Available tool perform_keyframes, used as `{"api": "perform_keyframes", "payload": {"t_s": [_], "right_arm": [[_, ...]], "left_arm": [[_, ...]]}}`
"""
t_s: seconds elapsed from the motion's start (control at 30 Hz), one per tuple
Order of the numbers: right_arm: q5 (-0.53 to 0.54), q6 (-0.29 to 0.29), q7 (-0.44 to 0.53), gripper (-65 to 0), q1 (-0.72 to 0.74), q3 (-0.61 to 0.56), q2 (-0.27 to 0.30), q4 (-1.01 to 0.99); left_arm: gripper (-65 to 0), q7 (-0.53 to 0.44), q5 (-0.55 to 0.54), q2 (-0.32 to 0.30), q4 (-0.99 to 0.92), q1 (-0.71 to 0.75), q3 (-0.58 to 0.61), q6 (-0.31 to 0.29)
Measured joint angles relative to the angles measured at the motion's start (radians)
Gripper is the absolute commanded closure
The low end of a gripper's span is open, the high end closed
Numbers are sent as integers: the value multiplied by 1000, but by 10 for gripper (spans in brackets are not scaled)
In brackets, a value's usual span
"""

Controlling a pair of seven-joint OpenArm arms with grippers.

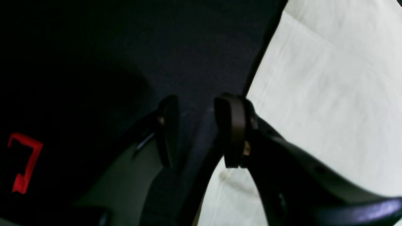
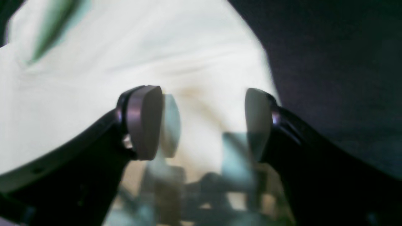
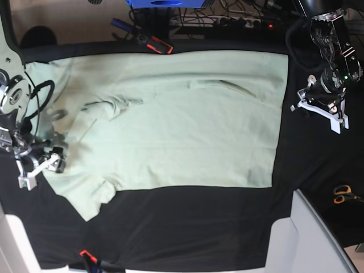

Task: Fold the T-shirt properly
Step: 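Move both grippers along the shirt's sides toward the hem, then lower both grippers onto the hem corners of the mint shirt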

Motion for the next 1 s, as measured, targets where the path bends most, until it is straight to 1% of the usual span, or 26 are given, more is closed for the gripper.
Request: {"api": "perform_keyframes", "payload": {"t_s": [0.07, 0.13, 0.23, 0.3, 0.4, 0.5, 0.63, 0.73, 0.77, 0.8, 1.0], "right_arm": [[-2, -37, -2, -469, 0, 0, 10, 2], [-1, -24, -6, -469, 0, 0, 34, 2], [-3, -41, -7, -469, 0, 0, 68, 2], [-3, -40, -6, -469, 0, 0, 76, 2], [-3, -33, -48, -469, -1, 0, 69, 2], [-3, 11, -44, -469, -6, 0, 49, 1], [0, 28, -33, -467, -6, 0, 21, 2], [4, 24, -13, -461, -11, 0, 9, 3], [3, 25, -16, -445, -11, 0, 9, 3], [4, 24, -16, -409, -12, 0, 8, 3], [5, 24, -9, -125, -23, 0, 8, 5]], "left_arm": [[-233, 0, 0, 0, 0, 1, 0, 0], [-233, 0, 1, -1, 0, 0, 0, 0], [-233, 0, 1, 0, 0, 0, 0, 0], [-233, 0, 0, 0, 0, 0, 0, 0], [-233, 0, 1, 0, 0, 1, 0, 0], [-233, 0, 0, 0, 0, 0, 0, 0], [-233, 0, 0, -2, 0, 12, 0, 0], [-233, 1, 1, -8, 0, 25, 0, 0], [-233, 0, 1, -10, -1, 24, 0, 0], [-233, 0, 0, -12, -2, 21, 0, 0], [-237, 0, 0, -13, -3, 16, 0, 0]]}}
